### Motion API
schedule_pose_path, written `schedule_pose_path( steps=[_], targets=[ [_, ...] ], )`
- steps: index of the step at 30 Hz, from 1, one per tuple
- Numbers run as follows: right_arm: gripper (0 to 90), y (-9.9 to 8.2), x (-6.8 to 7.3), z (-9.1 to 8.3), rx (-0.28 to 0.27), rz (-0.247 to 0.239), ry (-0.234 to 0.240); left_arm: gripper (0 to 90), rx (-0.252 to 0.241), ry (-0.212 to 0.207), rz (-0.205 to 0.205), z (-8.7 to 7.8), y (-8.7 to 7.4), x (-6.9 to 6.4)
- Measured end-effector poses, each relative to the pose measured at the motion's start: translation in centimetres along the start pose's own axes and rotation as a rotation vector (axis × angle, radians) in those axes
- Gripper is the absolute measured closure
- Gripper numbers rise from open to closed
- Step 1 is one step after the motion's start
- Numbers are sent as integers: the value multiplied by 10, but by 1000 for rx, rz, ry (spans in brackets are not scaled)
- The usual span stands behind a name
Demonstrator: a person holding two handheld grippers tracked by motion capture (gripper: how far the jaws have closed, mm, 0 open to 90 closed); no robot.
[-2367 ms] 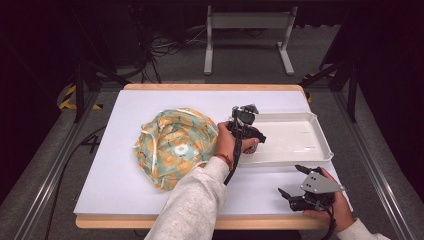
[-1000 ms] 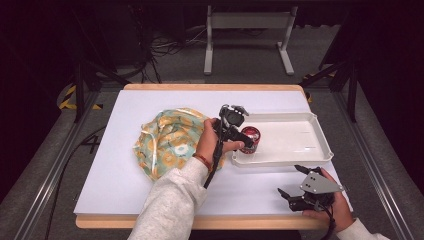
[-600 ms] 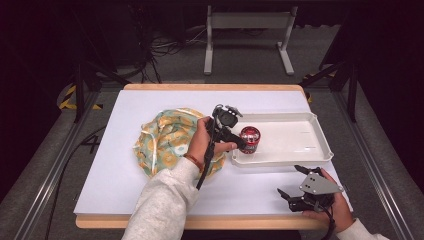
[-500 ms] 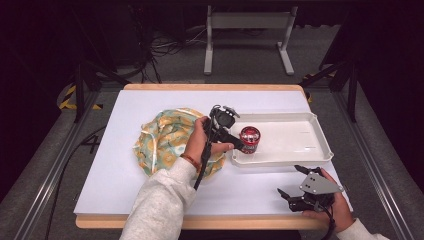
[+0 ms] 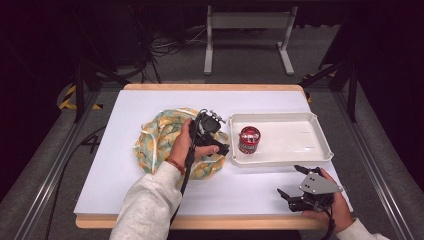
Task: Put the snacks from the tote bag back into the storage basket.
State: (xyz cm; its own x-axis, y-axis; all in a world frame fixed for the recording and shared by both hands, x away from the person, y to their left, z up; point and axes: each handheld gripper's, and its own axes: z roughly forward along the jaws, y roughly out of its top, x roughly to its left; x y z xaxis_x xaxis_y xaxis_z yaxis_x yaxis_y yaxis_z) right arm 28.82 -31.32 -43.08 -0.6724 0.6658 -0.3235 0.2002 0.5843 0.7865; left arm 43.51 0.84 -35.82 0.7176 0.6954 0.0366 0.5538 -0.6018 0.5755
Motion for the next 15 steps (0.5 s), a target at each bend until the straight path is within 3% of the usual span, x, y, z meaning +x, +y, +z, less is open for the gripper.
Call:
schedule_pose_path(
  steps=[12,15],
  targets=[
    [102,0,0,1,5,-4,4,44,-32,27,50,-8,-22,8],
    [102,0,1,2,7,-7,4,44,-57,5,46,-11,-28,13]
  ],
)
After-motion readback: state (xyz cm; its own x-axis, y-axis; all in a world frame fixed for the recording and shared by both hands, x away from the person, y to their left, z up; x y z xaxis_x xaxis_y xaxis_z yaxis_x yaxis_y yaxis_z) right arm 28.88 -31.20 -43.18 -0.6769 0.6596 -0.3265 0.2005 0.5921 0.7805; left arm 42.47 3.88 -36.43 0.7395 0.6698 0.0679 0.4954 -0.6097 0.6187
